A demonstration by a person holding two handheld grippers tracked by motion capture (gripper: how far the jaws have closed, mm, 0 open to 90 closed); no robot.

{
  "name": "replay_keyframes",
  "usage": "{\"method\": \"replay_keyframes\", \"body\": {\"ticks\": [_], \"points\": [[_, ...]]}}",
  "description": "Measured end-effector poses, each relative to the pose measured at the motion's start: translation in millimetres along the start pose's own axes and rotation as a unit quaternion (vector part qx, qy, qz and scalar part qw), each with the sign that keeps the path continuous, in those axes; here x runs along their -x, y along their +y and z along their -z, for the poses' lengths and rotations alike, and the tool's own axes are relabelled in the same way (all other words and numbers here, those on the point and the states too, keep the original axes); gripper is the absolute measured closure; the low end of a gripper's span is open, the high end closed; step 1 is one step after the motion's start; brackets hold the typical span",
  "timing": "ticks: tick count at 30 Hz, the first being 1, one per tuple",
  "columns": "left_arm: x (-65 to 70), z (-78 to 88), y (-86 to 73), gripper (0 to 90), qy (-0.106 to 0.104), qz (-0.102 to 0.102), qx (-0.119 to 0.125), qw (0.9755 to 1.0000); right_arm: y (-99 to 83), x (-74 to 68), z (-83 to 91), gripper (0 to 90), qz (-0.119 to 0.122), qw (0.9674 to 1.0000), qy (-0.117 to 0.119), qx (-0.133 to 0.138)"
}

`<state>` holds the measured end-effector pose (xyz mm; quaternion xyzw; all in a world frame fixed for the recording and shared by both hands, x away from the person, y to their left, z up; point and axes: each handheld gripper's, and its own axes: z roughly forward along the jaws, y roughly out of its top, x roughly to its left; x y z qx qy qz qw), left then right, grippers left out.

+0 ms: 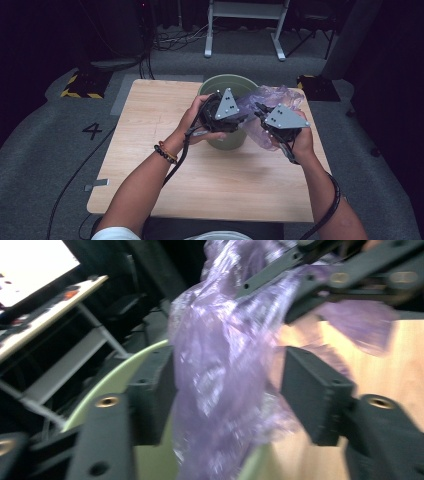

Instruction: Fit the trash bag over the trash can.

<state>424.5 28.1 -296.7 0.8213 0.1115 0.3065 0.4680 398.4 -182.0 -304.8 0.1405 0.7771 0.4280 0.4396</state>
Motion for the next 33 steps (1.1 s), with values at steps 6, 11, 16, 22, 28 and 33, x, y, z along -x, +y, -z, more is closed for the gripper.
{"method": "replay_keyframes", "body": {"ticks": [6,11,16,22,28,33], "points": [[-10.8,2.6,-10.9,83.3,0.015,0.006,-0.01,0.9998,-0.5,-1.4,5.9,60.9,-0.004,0.9999,0.01,0.009],[-16.4,10.1,-19.5,89.9,0.018,0.011,-0.007,0.9998,-4.9,-1.5,16.4,47.3,-0.013,0.9997,0.013,0.015],[-20.7,17.8,-27.6,90.0,0.016,0.02,-0.002,0.9997,-13.8,0.3,24.2,40.3,-0.018,0.9995,0.021,0.015],[-28.7,21.8,-39.3,90.0,0.03,0.039,-0.008,0.9988,-23.8,-0.9,28.4,36.4,-0.017,0.9996,0.02,-0.001],[-37.1,27.8,-55.7,90.0,0.037,0.059,-0.01,0.9975,-32.5,5.2,36.8,35.1,-0.03,0.9995,0.009,0.008],[-45.3,34.5,-66.9,90.0,0.038,0.078,-0.009,0.9962,-49.3,9.6,35.3,35.5,-0.063,0.9978,0.018,-0.004]]}}
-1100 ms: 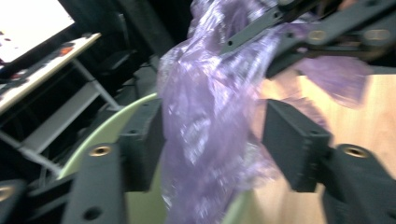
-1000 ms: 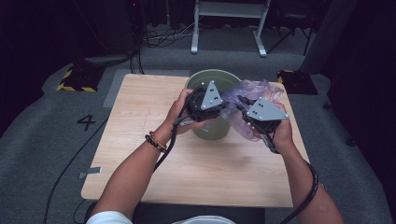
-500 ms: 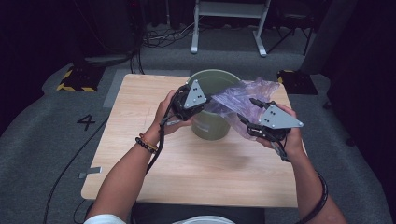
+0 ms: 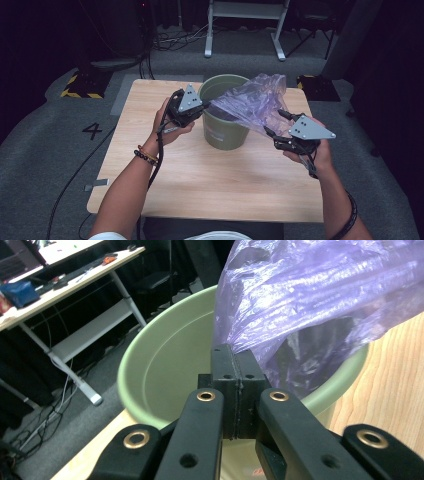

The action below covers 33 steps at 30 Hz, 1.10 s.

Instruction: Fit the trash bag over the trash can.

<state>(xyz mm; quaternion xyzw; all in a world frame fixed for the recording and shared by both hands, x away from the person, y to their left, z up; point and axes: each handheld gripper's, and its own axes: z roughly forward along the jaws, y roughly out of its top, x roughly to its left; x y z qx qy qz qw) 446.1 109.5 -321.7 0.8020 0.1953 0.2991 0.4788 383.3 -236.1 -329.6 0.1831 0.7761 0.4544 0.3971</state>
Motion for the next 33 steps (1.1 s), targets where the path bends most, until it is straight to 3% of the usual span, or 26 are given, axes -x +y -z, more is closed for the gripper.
{"method": "replay_keyframes", "body": {"ticks": [4,7,10,11,15,19,23,24,25,26,27,29,31,33], "points": [[-1.5,1.2,-3.8,89.3,0.002,0.0,-0.002,1.0,-5.4,4.5,-4.6,44.3,-0.023,0.9997,-0.001,-0.003],[-1.6,0.8,-8.2,85.8,0.007,0.0,-0.008,0.9999,-6.2,2.8,-9.6,54.1,-0.023,0.9997,0.008,-0.004],[-2.0,0.8,-10.6,80.7,0.008,-0.001,-0.009,0.9999,-4.3,0.3,-12.8,55.0,-0.02,0.9998,0.006,-0.003],[-1.8,0.6,-11.5,70.5,0.018,0.0,-0.016,0.9997,-1.6,-1.4,-15.4,54.3,-0.02,0.9998,0.006,0.001],[-0.6,6.5,-11.4,42.0,0.019,0.013,-0.011,0.9997,5.4,-3.3,-17.5,53.4,-0.02,0.9997,0.008,0.013],[7.8,14.6,-12.0,27.7,0.01,0.003,0.008,0.9999,10.8,-5.1,-19.2,55.0,-0.013,0.9997,0.011,0.017],[35.5,20.8,-8.8,19.1,-0.021,-0.047,0.009,0.9987,15.7,-8.0,-25.8,60.3,-0.007,0.9997,0.018,0.015],[35.5,20.8,-8.8,17.2,-0.021,-0.047,0.009,0.9987,16.7,-9.1,-26.9,60.8,-0.006,0.9997,0.02,0.015],[49.2,21.7,-5.2,16.6,-0.036,-0.067,0.014,0.997,18.2,-10.8,-28.0,62.1,-0.004,0.9997,0.019,0.015],[49.2,21.7,-5.2,16.5,-0.036,-0.067,0.014,0.997,19.0,-11.8,-28.6,62.9,-0.004,0.9996,0.022,0.016],[62.1,21.7,-0.4,16.5,-0.05,-0.082,0.024,0.9951,20.4,-13.4,-29.8,63.2,-0.001,0.9995,0.026,0.018],[72.8,20.3,6.2,17.8,-0.055,-0.105,0.023,0.9928,22.1,-16.1,-31.5,65.1,0.003,0.9995,0.028,0.016],[80.4,18.4,12.7,26.9,-0.051,-0.119,0.024,0.9913,23.1,-18.8,-33.1,65.7,0.007,0.9993,0.035,0.016],[82.3,16.0,17.7,40.6,-0.044,-0.119,0.02,0.9917,22.9,-21.7,-33.6,66.0,0.014,0.9991,0.038,0.012]]}}
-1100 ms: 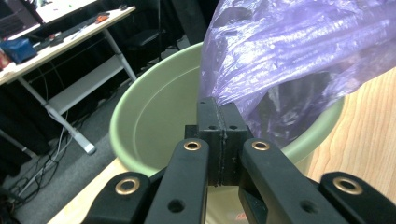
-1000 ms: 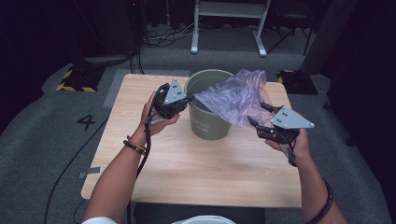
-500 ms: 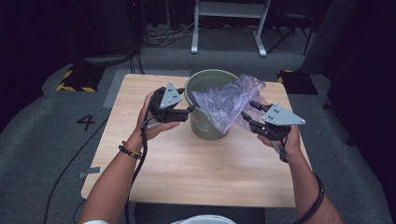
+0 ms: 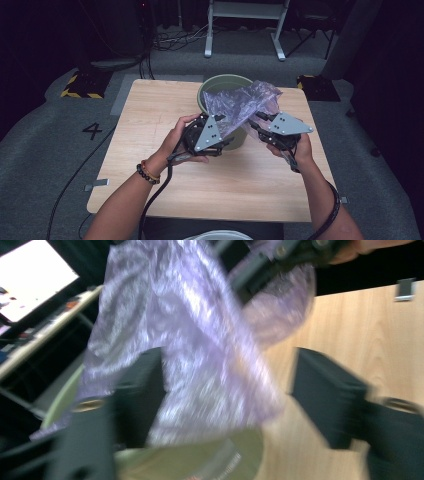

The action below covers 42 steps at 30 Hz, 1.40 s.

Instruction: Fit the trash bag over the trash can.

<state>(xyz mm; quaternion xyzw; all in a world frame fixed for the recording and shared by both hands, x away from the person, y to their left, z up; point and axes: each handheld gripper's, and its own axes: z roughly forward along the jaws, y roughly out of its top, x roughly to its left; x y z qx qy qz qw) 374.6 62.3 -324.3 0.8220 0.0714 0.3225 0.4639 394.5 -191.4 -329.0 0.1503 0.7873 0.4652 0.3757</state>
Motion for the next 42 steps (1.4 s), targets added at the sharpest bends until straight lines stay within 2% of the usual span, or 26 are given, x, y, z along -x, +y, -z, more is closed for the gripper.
{"method": "replay_keyframes", "body": {"ticks": [1,3,4,6,8,9,10,12,13,17,18,21,23,24,26,27,29,33,37,38,40,41,42], "points": [[-2.2,-0.7,0.6,44.2,-0.004,0.008,0.005,0.9999,-0.6,-1.4,0.2,66.1,0.001,1.0,0.001,-0.001],[-7.0,-1.3,-0.8,59.2,0.006,0.018,0.008,0.9998,-2.7,-3.2,1.3,66.4,-0.001,1.0,0.006,-0.001],[-9.9,-0.8,-2.4,61.7,0.007,0.023,0.012,0.9996,-3.9,-3.8,2.1,66.4,0.0,1.0,0.007,-0.001],[-13.6,0.7,-4.7,73.8,0.015,0.029,0.016,0.9993,-6.5,-6.6,4.5,66.1,-0.001,0.9999,0.012,0.0],[-22.6,6.3,-10.0,79.1,0.019,0.049,0.022,0.9984,-8.2,-9.4,7.1,65.4,0.001,0.9999,0.017,-0.001],[-22.6,6.3,-10.0,82.8,0.019,0.049,0.022,0.9984,-8.2,-9.4,7.1,65.4,0.001,0.9999,0.017,-0.001],[-28.6,11.3,-14.3,84.9,0.027,0.061,0.025,0.9975,-10.5,-12.5,11.8,63.6,0.003,0.9997,0.025,0.003],[-31.4,13.4,-16.4,86.1,0.028,0.067,0.025,0.997,-11.7,-14.0,14.5,62.5,0.003,0.9996,0.026,0.004],[-35.4,16.0,-20.1,89.5,0.031,0.073,0.023,0.9966,-14.4,-16.0,20.7,59.0,0.0,0.9995,0.029,0.011],[-38.7,18.2,-25.9,89.9,0.041,0.075,0.013,0.9962,-18.0,-19.0,31.9,53.4,-0.003,0.9991,0.034,0.026],[-39.6,18.1,-27.5,89.9,0.044,0.075,0.01,0.9961,-18.9,-19.6,39.6,49.3,0.003,0.9991,0.026,0.032],[-43.1,18.7,-31.9,89.9,0.051,0.083,0.006,0.9953,-19.8,-17.1,45.4,46.3,0.003,0.9992,0.02,0.035],[-46.8,19.8,-35.1,89.9,0.055,0.089,0.005,0.9945,-22.7,-10.4,49.6,42.9,-0.007,0.9994,0.006,0.032],[-49.3,21.1,-37.7,89.9,0.057,0.094,0.005,0.9939,-26.6,-3.2,50.9,39.9,-0.023,0.9992,-0.008,0.031],[-51.5,21.8,-40.1,89.9,0.059,0.1,0.005,0.9932,-28.2,-0.7,50.4,38.7,-0.031,0.999,-0.013,0.028],[-53.5,22.3,-42.7,89.9,0.061,0.102,0.003,0.9929,-33.4,5.2,46.1,37.0,-0.042,0.9987,-0.022,0.015],[-55.7,22.7,-46.6,89.9,0.066,0.105,-0.003,0.9922,-37.9,8.1,42.0,36.0,-0.049,0.9982,-0.034,0.001],[-61.7,24.8,-54.3,90.0,0.072,0.118,-0.008,0.9904,-42.3,9.9,41.7,35.4,-0.055,0.9975,-0.045,0.0],[-65.6,25.7,-59.1,89.9,0.077,0.124,-0.012,0.9892,-42.4,11.2,44.0,33.8,-0.056,0.9973,-0.047,0.004],[-68.1,26.1,-62.6,90.0,0.082,0.127,-0.016,0.9884,-45.1,13.7,40.7,30.4,-0.058,0.9976,-0.038,-0.008],[-71.2,26.7,-66.5,90.0,0.083,0.132,-0.019,0.9876,-49.4,15.6,35.6,29.8,-0.062,0.997,-0.038,-0.026],[-72.7,26.8,-68.4,90.0,0.085,0.136,-0.021,0.9869,-51.9,16.2,33.3,31.4,-0.066,0.9965,-0.039,-0.034],[-74.1,26.9,-69.9,90.0,0.086,0.139,-0.022,0.9864,-53.9,16.1,32.1,37.5,-0.071,0.9963,-0.032,-0.034]]}}
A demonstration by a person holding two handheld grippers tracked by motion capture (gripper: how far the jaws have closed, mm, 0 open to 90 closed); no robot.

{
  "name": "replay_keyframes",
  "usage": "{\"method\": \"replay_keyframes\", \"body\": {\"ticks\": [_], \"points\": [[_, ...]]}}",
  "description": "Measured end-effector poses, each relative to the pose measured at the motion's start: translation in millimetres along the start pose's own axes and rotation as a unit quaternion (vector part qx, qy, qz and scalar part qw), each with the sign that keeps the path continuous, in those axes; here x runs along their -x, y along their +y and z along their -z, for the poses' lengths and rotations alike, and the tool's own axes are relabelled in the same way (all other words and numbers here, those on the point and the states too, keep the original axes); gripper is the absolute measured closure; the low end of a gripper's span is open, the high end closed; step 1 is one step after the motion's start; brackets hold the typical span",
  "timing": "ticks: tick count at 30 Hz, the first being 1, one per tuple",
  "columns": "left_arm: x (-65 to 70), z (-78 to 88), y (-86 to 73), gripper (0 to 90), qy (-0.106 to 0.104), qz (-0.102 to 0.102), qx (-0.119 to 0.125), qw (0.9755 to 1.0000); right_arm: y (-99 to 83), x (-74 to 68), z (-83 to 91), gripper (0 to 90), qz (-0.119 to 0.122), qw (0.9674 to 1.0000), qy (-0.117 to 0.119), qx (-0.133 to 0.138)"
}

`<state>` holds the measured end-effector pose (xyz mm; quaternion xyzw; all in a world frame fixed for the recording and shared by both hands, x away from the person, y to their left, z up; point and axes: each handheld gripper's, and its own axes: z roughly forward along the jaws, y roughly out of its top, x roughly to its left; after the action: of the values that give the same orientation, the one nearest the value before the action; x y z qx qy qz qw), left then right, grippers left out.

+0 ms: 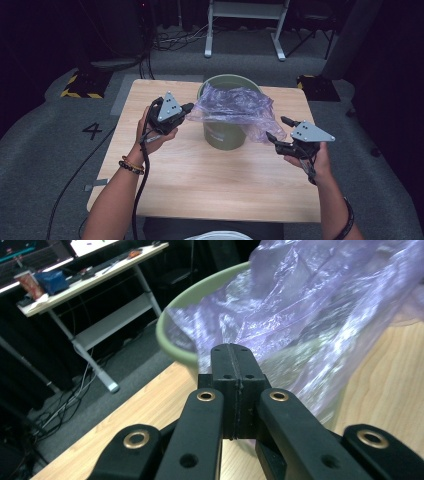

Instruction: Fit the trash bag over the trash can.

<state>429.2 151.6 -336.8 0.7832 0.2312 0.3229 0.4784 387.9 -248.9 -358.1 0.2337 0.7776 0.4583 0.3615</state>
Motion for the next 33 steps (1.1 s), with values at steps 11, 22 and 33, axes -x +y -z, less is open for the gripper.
{"method": "replay_keyframes", "body": {"ticks": [11,22,33], "points": [[-8.0,-4.4,-8.6,36.5,0.017,0.052,-0.012,0.9984,-1.0,-29.5,-7.4,89.5,0.038,0.9953,0.083,0.031],[44.6,26.7,14.7,19.9,-0.056,-0.021,0.063,0.9962,10.1,-70.0,-24.3,85.1,0.112,0.9853,0.128,0.017],[93.8,4.7,12.7,25.9,-0.117,-0.094,0.044,0.9876,14.8,-78.2,-32.8,81.7,0.123,0.9808,0.151,0.011]]}}
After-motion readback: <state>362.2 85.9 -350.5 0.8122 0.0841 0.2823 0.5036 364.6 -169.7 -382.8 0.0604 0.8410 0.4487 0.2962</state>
